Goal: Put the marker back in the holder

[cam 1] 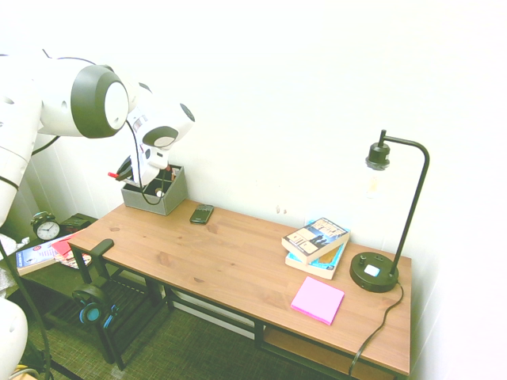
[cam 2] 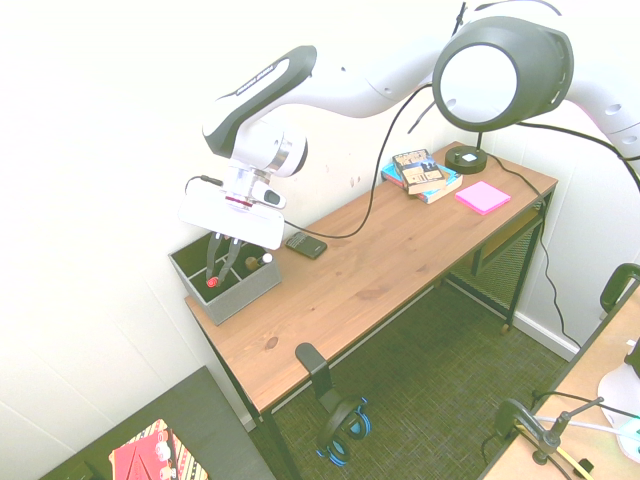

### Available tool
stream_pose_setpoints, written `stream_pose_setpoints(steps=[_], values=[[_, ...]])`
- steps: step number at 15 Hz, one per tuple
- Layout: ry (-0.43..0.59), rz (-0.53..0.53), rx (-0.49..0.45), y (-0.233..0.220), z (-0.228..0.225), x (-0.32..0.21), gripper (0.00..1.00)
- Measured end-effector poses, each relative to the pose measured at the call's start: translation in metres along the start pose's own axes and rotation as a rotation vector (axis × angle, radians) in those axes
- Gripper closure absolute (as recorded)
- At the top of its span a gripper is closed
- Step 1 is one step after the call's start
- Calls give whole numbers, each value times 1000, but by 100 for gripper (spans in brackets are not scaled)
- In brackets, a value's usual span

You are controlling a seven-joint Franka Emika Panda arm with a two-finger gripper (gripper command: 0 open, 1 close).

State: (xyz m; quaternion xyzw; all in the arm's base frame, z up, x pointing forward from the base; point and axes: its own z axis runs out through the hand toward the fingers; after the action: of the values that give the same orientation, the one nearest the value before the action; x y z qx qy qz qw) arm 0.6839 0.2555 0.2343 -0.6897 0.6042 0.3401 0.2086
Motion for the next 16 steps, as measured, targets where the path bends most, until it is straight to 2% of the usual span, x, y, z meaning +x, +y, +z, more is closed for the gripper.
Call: stream_pose_setpoints(steps=[5, 11, 13, 16], values=[[-5, 16, -3, -6, 0, 16, 0], [-5, -34, 13, -10, -16, -11, 0], [79, -109, -32, 5, -45, -53, 0], [244, -217, -94, 52, -95, -132, 0]])
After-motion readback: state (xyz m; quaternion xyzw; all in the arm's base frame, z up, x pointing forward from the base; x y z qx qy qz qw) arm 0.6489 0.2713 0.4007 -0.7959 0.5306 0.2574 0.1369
